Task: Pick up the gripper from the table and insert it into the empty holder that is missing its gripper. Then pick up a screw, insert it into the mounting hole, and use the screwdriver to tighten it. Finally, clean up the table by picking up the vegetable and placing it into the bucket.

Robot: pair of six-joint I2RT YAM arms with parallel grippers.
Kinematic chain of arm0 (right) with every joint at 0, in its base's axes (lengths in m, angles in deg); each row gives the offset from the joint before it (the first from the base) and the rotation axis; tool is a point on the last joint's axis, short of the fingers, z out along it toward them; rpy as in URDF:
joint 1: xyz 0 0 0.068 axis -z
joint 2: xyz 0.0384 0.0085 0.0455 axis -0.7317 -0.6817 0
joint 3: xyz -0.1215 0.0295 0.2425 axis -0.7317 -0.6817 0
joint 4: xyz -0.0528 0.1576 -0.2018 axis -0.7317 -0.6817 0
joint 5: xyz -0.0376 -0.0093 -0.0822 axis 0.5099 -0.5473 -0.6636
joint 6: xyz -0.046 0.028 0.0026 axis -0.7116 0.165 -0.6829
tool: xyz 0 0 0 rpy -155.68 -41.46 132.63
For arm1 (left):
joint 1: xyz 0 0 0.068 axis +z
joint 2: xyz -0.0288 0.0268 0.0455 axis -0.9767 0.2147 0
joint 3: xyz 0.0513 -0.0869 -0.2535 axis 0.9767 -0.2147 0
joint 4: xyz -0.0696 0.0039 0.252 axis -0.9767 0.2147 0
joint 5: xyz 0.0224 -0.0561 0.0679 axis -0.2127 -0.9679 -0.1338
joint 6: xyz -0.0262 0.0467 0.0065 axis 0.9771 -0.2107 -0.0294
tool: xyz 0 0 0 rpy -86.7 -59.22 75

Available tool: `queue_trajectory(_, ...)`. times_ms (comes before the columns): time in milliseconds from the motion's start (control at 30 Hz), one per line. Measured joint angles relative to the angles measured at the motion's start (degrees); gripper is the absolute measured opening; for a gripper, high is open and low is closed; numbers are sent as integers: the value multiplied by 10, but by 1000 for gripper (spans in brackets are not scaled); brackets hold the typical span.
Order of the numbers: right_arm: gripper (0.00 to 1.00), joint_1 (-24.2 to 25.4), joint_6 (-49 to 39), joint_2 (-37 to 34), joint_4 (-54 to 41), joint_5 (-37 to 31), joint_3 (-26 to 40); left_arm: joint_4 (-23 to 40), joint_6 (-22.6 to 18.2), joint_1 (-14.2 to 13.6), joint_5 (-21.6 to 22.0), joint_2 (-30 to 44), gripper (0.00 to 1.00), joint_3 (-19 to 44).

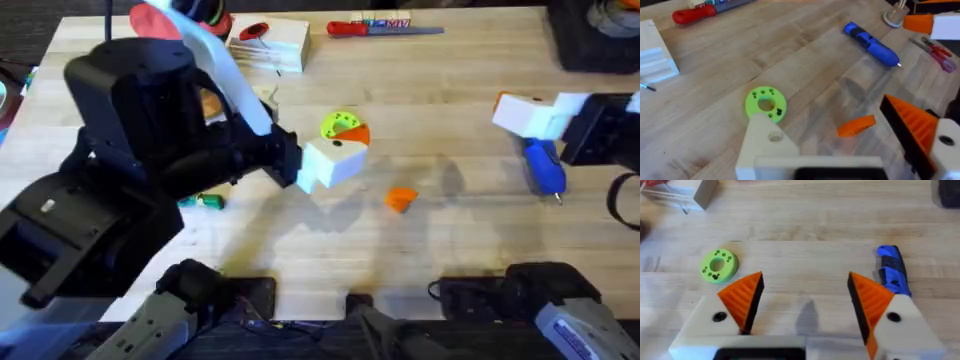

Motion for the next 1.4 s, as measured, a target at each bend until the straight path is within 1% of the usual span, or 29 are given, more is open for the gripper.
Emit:
queue_trajectory(100,990,0,0,0,0,0,0,-4,-25,0,2,7,986,0)
queue_trajectory(200,990,0,0,0,0,0,0,-35,-48,0,3,3,986,-4)
queue_trajectory(267,991,0,0,0,0,0,0,-55,-57,0,7,-15,985,-16)
queue_trajectory(333,992,0,0,0,0,0,0,-78,-63,0,11,-47,985,-41)
queue_trajectory(467,992,0,0,0,0,0,0,-138,-70,0,13,-153,985,-135)
queue_trajectory(600,991,0,0,0,0,0,0,-181,-70,-1,13,-270,985,-231)
queue_trajectory(733,992,0,0,0,0,0,0,-192,-43,-1,13,-375,985,-306)
queue_trajectory(800,991,0,0,0,0,0,0,-208,-31,-2,13,-408,985,-335)
queue_trajectory(867,990,0,0,0,0,0,0,-226,-23,-6,12,-412,985,-356)
queue_trajectory(933,990,0,0,0,0,0,0,-218,-18,-12,6,-412,985,-371)
queue_trajectory(1033,991,0,0,0,0,0,0,-185,-12,-20,-9,-412,985,-372)
queue_trajectory(1233,990,0,0,0,0,0,0,-185,-10,-26,-31,-412,985,-372)
queue_trajectory(1400,992,0,0,0,0,0,0,-185,-10,-26,-35,-412,985,-372)
